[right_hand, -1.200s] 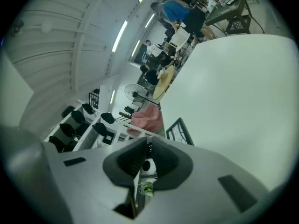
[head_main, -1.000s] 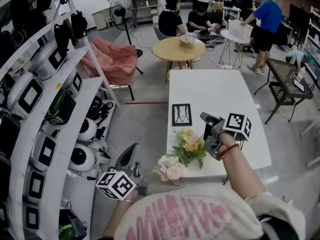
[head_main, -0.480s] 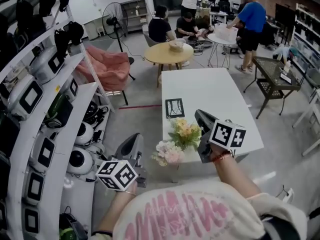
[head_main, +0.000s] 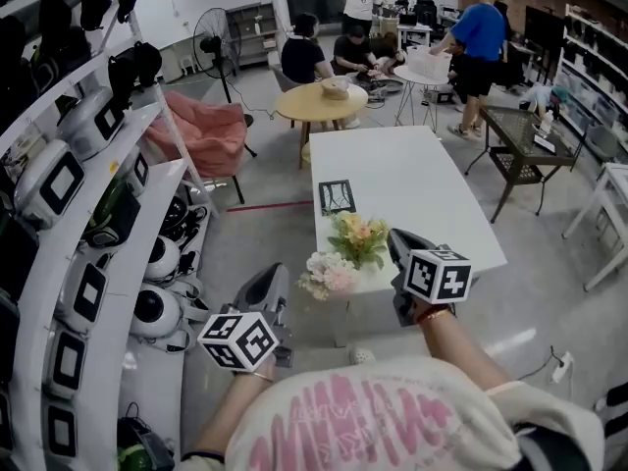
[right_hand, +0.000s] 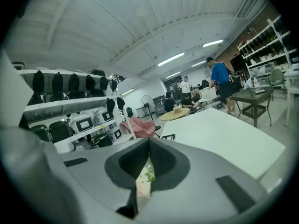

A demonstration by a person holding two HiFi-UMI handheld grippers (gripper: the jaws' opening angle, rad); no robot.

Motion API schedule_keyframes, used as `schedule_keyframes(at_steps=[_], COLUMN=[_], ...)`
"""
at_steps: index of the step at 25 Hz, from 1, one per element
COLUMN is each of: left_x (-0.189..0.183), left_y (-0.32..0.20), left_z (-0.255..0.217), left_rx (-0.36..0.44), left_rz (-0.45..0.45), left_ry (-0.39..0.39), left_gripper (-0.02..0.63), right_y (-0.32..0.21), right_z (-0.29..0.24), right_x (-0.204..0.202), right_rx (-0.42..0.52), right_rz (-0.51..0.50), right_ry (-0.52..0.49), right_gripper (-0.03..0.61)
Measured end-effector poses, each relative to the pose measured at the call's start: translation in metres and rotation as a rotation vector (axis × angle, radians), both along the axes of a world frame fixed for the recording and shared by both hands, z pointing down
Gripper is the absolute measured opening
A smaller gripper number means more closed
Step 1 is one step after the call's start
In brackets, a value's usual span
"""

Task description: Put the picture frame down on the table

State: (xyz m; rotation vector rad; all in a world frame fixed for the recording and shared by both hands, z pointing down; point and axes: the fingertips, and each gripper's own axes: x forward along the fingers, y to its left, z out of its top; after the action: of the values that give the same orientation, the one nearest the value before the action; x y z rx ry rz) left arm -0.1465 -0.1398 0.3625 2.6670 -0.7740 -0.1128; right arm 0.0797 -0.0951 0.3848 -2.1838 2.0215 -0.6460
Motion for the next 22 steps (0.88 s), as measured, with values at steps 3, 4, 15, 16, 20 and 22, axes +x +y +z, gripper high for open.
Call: schedule_keyframes(at_steps=[3,4,15,16,20,22], left_x=[-0.003,-0.004,-0.007,-0.006,-0.002,-0.001], left_y=[0.013,0.017,0.048,0.051,0.06,0.064], left_z=[0.009,0.01,0.021,0.02,0.017,0.018], left_rx=[-0.019,-0.023,-0.037,-0.033,-0.024,-0.031], left_rz=[0.019,0.025,0.042,0.041,0.052,0.056], left_ry=[-0.011,-0.011,0.003,0.006,0.013,0.011], left_gripper=[0.003,0.003,0.003,0.003,0.003,0.003], right_y=[0.017,0.022,0.061,0.064,0.074,0.079], right_z=[0.009,0.012,0.036,0.037,0.041,0.042], right_x=[-0.005,-0.007,-0.019,-0.019,-0.017,-0.017], right_rx=[-0.034,-0.048,-0.119,-0.124,-0.133,-0.14], right_rz=[0.013,0.015,0.019,0.022,0.029,0.029], right_ry=[0.022,0.03,0.052,0.055,0.054,0.056], right_gripper=[0.006,0.006,0.006,0.006,0.006,0.006])
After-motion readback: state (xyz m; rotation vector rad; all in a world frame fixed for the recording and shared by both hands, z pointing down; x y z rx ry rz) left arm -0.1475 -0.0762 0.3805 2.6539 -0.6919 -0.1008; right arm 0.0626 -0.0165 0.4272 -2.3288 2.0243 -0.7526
